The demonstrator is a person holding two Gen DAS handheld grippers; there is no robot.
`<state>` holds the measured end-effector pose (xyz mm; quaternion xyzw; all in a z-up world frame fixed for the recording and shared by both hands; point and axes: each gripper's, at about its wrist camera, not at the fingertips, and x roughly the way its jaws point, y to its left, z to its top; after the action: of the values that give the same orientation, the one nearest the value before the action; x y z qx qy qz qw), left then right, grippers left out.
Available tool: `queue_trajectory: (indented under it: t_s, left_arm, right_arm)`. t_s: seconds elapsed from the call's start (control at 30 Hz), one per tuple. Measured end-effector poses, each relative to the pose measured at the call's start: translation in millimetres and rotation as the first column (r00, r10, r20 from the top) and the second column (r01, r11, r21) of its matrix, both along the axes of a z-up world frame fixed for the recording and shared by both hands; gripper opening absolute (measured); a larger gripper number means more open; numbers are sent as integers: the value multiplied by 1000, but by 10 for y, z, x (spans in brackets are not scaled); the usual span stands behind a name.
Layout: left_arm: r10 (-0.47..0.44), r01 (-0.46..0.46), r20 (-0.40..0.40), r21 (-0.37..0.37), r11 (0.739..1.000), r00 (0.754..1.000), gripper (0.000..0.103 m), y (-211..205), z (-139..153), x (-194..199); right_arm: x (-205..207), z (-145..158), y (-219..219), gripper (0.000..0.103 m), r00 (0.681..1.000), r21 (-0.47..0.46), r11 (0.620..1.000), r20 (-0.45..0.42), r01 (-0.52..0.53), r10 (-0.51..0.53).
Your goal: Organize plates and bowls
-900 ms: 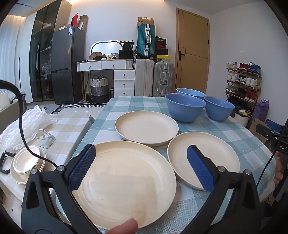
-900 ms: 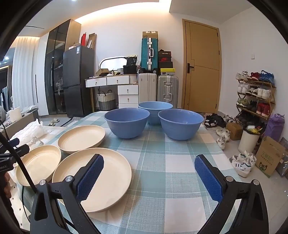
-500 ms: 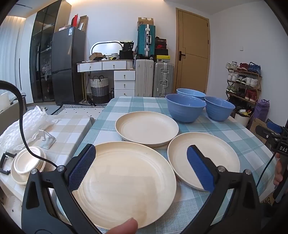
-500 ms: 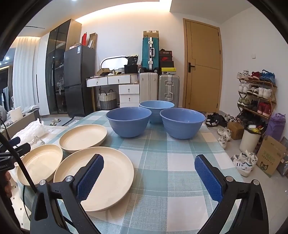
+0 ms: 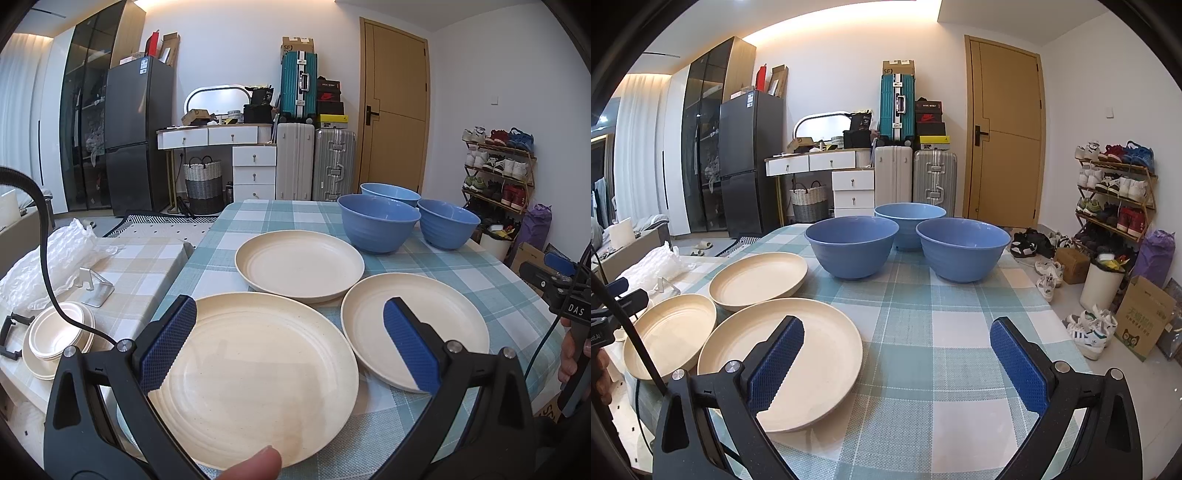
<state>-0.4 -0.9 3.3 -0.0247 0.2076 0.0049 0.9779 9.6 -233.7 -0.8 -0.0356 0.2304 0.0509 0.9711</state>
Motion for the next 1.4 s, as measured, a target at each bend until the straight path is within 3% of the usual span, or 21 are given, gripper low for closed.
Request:
queue_trajectory:
  t_s: [1.4]
  left_arm:
    - [0,0,7,-4,1000,1000,101,-29,47,12]
  right_arm:
    - [-7,54,24,103,1000,-1,1000,16,-9,9]
